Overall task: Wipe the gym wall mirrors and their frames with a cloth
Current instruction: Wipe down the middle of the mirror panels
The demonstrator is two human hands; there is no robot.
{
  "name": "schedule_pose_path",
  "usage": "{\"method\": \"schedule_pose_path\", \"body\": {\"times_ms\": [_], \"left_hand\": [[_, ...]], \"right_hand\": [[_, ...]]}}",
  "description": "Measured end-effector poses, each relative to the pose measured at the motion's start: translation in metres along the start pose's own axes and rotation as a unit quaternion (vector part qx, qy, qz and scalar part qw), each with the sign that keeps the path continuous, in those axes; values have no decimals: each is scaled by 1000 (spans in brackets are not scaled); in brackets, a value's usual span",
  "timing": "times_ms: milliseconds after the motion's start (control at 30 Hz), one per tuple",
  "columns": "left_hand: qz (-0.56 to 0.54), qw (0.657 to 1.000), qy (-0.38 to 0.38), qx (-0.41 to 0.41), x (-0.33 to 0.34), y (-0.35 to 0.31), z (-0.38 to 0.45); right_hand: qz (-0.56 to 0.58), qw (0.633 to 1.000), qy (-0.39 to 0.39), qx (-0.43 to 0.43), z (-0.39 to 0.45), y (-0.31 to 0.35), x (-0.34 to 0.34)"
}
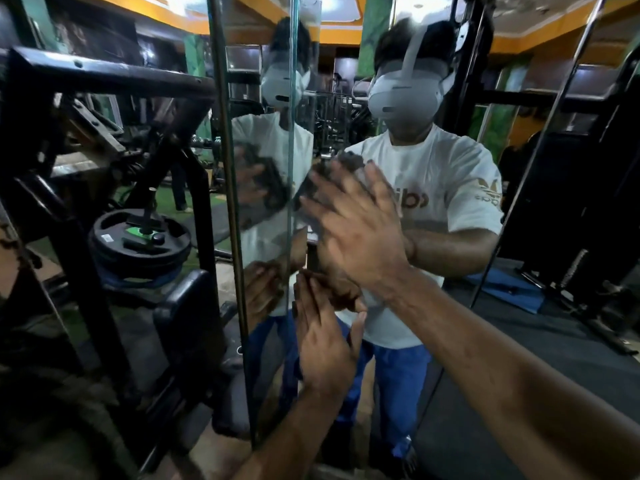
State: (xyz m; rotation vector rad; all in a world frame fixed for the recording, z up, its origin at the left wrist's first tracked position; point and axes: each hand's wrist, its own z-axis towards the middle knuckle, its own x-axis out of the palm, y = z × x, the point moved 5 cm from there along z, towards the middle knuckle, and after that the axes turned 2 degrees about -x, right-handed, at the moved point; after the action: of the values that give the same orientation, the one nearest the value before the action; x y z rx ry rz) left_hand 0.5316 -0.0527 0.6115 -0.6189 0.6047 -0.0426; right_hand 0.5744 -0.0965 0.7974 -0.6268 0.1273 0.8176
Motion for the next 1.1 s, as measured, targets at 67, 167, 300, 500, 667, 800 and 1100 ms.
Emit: {"method": "schedule_pose_path", "body": {"times_ms": [67,167,300,500,667,800,1100], "left_hand": [[-20,999,1,-31,6,3,-8],[-65,997,-6,-42,6,8,-10],[-66,998,-12,-19,6,18,-9],[-40,999,-1,-22,11,24,-9],[3,1000,-8,-9,9,25,-11],[1,1000,-28,-4,7,26,-9],[-7,1000,12,-21,16,41,-26]], "right_hand": [[-7,997,-50,67,9,1,-1],[11,997,-32,63,-1,25,17],[38,998,42,-38,-37,39,28],[15,1000,11,-19,-26,13,11],[38,998,38,-16,-54,50,25],[59,995,66,-43,-61,47,23],[52,995,80,-33,-78,58,36]]}}
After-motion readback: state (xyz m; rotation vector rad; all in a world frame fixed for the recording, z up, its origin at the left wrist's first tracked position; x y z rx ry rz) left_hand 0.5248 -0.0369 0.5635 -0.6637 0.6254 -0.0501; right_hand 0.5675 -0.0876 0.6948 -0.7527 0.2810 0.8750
